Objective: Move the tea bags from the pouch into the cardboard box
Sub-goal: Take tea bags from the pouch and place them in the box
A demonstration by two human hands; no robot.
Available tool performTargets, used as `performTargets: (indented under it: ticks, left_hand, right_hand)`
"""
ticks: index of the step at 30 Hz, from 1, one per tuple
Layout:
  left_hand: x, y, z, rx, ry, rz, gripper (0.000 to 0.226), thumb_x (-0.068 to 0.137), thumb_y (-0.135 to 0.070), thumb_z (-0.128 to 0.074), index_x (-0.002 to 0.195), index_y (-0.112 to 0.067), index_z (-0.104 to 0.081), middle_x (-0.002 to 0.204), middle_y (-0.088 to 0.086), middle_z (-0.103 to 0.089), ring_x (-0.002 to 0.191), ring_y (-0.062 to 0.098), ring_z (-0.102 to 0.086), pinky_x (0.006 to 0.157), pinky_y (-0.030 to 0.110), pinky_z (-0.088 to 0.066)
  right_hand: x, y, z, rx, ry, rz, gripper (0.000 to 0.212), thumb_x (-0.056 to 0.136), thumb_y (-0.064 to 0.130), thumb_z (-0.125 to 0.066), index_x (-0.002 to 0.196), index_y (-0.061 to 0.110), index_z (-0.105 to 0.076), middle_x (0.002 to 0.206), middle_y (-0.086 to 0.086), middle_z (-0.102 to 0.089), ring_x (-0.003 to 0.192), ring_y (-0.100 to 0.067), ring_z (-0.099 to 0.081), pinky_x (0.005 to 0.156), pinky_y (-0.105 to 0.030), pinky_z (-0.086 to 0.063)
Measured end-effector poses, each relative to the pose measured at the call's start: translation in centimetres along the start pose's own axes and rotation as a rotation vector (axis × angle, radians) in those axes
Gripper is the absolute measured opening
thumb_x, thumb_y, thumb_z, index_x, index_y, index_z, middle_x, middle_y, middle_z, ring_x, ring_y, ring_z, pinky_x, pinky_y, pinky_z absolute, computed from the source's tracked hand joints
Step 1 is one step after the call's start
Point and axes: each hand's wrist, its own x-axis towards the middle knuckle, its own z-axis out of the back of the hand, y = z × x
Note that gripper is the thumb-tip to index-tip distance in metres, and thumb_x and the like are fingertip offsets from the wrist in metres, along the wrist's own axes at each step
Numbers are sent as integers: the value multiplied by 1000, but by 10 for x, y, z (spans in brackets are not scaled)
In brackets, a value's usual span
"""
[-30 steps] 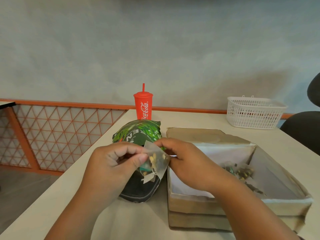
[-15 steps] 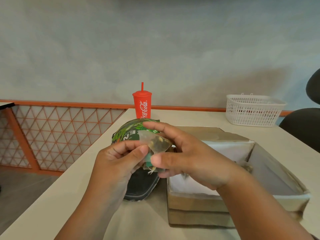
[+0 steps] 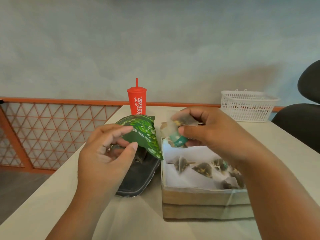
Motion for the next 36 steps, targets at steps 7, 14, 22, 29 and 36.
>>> performTargets:
  ticks: [7,14,22,29,36]
  left_hand:
    - [3,15,2,365,109,-94,51,70,0,-74,102,-37,-61,96,-27,-43,86,-9,-42,74,10,-36]
    - [3,26,2,454,101,-120,42,82,12,-52,103,-20,-69,97,-8,-49,95,16,-50,73,12,-35]
    - [3,26,0,427,39,-133,36,82,9,-57,101,-18,-69,91,-12,-50,87,14,-51,72,5,-37]
    - [4,23,0,394,-16,-173,36,79,8,-61,89,-27,-61,88,-33,-50,81,-1,-52,70,-4,-36]
    - [4,31,2,421,-41,-205,35,75,14,-61,72,-21,-63,89,-30,-51,84,-3,-49,74,-4,-34]
  right_hand:
    - [-8,-11,31,-587,294,-217,15,84,14,-63,95,22,-67,92,4,-69,69,-9,-68,71,-31,-58]
    - [-6,-21,18,-700,610,-469,21,88,15,-59,73,29,-58,75,3,-58,58,-7,-60,64,-24,-56]
    - [-4,-25,41,-798,512,-478,11,87,20,-59,90,14,-68,80,-2,-66,71,-11,-60,74,-28,-53]
    - [-7,-30,46,-891,519,-585,22,82,18,-65,102,26,-70,100,8,-67,88,-12,-63,84,-26,-48]
    - [2,-53,44,-1066,590,-626,23,89,22,-53,102,8,-66,111,-2,-63,100,-18,-57,94,-35,-45]
